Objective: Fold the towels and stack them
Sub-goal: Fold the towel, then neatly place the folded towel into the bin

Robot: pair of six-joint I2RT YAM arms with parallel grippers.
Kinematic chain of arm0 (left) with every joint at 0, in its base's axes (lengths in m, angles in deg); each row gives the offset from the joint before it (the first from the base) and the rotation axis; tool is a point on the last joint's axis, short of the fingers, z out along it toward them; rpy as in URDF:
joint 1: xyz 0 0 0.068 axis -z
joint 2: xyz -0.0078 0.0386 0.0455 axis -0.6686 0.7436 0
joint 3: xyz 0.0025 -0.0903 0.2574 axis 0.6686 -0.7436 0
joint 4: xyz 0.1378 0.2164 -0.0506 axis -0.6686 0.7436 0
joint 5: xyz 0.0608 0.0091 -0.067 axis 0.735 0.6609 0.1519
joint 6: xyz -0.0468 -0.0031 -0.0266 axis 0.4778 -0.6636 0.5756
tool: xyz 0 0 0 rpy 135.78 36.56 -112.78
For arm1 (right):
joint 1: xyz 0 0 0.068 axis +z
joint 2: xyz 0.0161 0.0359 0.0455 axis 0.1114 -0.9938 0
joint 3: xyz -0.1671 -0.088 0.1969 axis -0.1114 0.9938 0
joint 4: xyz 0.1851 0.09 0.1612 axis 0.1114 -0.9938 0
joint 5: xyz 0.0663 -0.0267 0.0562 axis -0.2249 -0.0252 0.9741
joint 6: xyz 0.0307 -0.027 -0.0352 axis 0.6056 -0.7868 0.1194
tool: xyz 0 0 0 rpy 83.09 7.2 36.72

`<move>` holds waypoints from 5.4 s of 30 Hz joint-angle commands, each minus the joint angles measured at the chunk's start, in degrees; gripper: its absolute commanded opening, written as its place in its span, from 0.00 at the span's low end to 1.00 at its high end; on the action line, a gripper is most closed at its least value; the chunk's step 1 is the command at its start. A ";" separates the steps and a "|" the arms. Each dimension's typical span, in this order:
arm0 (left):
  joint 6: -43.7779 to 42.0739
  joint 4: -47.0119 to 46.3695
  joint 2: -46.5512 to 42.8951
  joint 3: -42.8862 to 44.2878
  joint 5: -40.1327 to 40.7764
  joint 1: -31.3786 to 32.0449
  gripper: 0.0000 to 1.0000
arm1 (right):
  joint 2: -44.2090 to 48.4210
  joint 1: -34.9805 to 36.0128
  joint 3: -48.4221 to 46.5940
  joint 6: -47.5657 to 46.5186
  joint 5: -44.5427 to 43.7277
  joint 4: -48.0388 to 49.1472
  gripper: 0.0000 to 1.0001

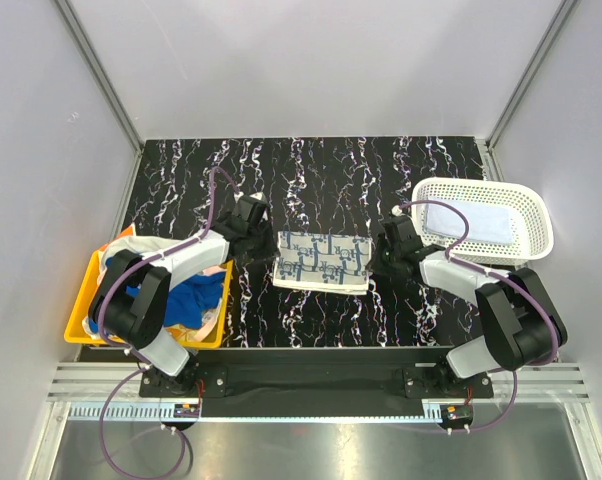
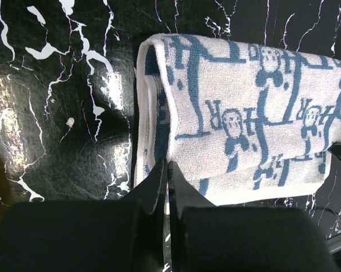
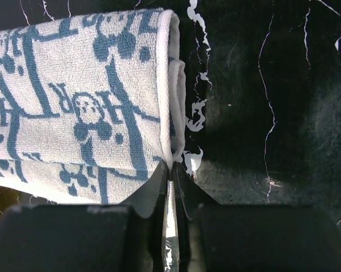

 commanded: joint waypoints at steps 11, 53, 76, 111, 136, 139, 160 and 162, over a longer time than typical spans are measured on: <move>-0.87 0.15 0.05 2.95 -0.52 0.27 0.00 | 1.41 0.51 -3.51 -1.92 -2.71 -1.98 0.33; -2.80 8.42 -8.73 3.31 -1.66 0.18 0.00 | 15.30 2.09 -3.96 -1.30 1.25 -12.53 0.00; -1.57 1.92 -9.00 -9.43 -3.59 0.27 0.01 | 16.80 4.11 8.61 3.27 3.71 -6.03 0.05; -3.77 2.62 3.48 3.66 2.91 12.31 0.38 | -3.33 3.32 -4.31 0.10 -0.95 -1.80 0.60; -3.93 14.47 -18.65 8.58 6.68 13.72 0.38 | -6.24 8.33 -13.96 -6.11 -14.83 -17.26 0.00; -6.57 17.73 -23.84 8.32 8.09 13.63 0.39 | -3.87 8.25 -18.53 -11.38 -20.45 -23.41 0.00; -14.66 22.39 -38.61 -3.72 0.37 13.63 0.38 | -2.27 -18.55 -32.78 -38.30 -22.84 -23.51 0.00; -15.10 22.65 -39.75 -4.34 -0.17 13.72 0.38 | -3.94 -20.66 -33.83 -39.09 -22.57 -23.51 0.00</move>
